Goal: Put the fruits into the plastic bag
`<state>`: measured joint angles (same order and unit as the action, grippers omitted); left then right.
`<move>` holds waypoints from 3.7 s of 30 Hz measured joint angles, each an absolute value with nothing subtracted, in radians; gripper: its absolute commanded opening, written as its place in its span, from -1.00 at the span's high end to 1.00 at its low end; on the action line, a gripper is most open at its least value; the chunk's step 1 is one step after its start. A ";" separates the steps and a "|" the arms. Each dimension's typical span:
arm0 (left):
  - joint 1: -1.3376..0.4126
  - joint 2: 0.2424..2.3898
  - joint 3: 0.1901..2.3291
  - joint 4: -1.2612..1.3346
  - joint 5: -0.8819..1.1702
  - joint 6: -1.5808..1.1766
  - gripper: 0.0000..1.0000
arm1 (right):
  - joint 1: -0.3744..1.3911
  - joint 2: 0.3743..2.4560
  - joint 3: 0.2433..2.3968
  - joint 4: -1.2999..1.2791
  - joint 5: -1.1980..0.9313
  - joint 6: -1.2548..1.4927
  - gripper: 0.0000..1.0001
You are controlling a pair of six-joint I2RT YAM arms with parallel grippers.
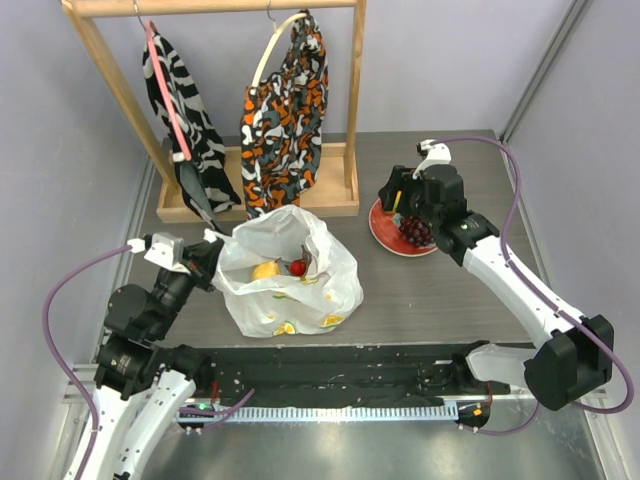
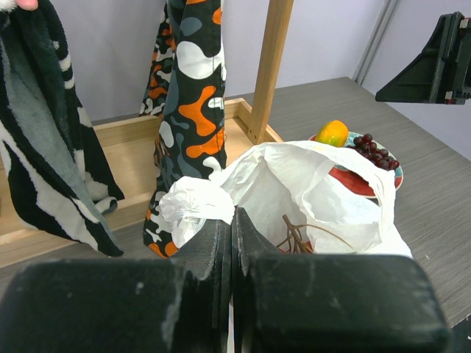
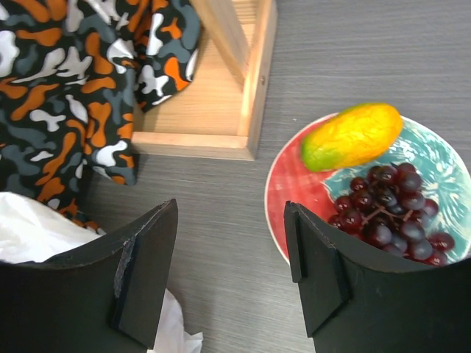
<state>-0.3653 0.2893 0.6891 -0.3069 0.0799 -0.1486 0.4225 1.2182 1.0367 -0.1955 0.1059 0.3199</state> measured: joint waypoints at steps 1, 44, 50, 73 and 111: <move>-0.365 0.289 0.689 -0.307 0.080 -0.149 0.99 | 0.413 1.220 1.034 -0.199 0.106 0.320 -0.35; -0.365 0.289 0.689 -0.307 0.080 -0.149 1.00 | 0.225 1.621 1.062 -0.329 0.267 0.249 -0.99; -0.365 0.289 0.689 -0.307 0.080 -0.149 0.99 | 0.213 1.621 1.063 -0.323 0.234 0.245 -0.99; -0.365 0.289 0.689 -0.307 0.080 -0.149 0.99 | 0.195 1.711 1.091 -0.301 0.181 0.252 -0.99; -0.365 0.289 0.689 -0.307 0.080 -0.149 0.99 | 0.172 1.644 1.052 -0.287 0.189 0.257 0.48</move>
<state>-0.3653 0.2893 0.6891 -0.3073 0.0799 -0.1490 0.1722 1.6436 1.0523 -0.2871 0.1894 0.2565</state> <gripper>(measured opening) 0.021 0.349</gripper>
